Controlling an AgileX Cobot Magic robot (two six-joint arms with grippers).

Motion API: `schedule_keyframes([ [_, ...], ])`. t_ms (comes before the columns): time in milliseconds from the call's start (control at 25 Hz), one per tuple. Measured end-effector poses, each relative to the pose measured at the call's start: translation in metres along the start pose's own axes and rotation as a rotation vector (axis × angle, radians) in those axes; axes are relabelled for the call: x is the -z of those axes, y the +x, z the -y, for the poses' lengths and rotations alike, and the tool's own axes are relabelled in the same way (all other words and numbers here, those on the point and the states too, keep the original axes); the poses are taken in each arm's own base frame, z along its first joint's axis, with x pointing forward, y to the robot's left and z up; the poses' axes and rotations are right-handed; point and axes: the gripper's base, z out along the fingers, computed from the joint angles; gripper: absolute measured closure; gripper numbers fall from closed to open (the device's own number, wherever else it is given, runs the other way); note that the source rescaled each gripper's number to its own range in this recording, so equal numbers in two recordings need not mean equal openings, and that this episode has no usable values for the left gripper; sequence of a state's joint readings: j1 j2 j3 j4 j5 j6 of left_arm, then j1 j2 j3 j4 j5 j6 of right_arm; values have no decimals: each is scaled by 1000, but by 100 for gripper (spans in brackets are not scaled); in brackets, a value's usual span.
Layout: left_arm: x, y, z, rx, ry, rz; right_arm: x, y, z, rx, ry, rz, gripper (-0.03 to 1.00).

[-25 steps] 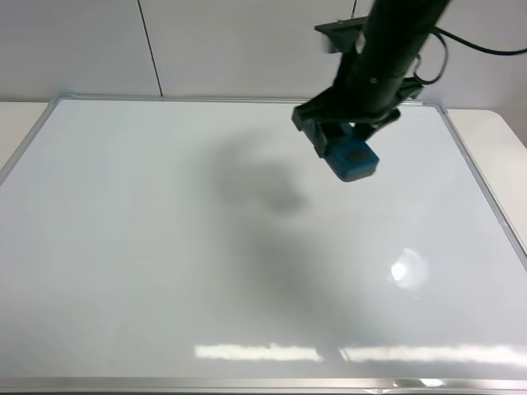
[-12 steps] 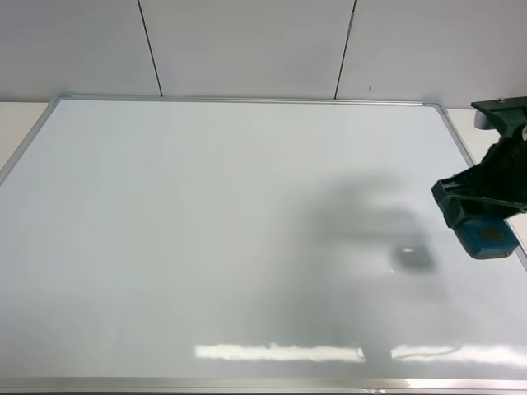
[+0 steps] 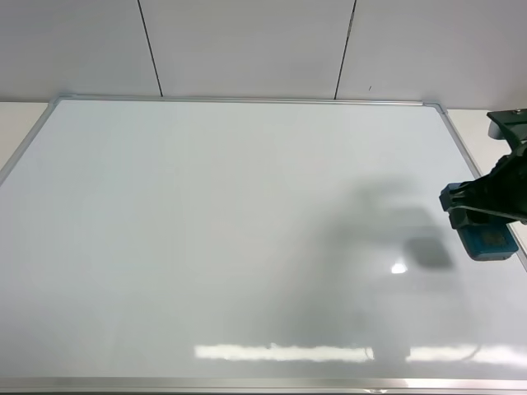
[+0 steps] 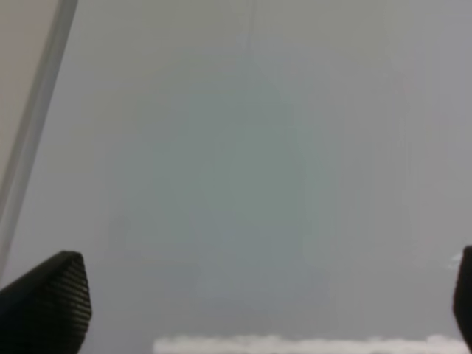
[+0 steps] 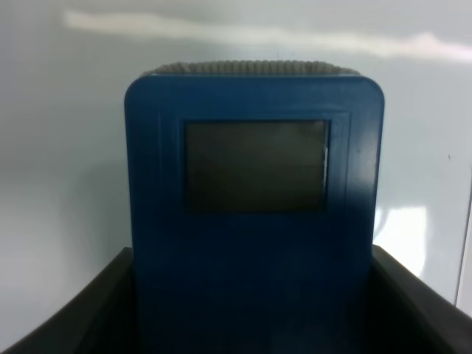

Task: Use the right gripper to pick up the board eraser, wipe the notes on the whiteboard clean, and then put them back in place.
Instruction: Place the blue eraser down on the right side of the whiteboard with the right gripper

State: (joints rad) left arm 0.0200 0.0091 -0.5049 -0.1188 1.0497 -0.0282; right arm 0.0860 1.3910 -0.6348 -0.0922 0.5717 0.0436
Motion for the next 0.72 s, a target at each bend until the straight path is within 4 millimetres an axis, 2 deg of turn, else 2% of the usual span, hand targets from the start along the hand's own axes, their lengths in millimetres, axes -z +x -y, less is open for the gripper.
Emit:
schedule_keyframes([
  [280, 0, 0, 0, 0, 0, 0, -44, -1, -3, 3, -13, -93, 95],
  [360, 0, 0, 0, 0, 0, 0, -52, -2, -4, -7, -20, -98, 95],
  [720, 0, 0, 0, 0, 0, 0, -57, -3, -5, -14, -25, -83, 95],
])
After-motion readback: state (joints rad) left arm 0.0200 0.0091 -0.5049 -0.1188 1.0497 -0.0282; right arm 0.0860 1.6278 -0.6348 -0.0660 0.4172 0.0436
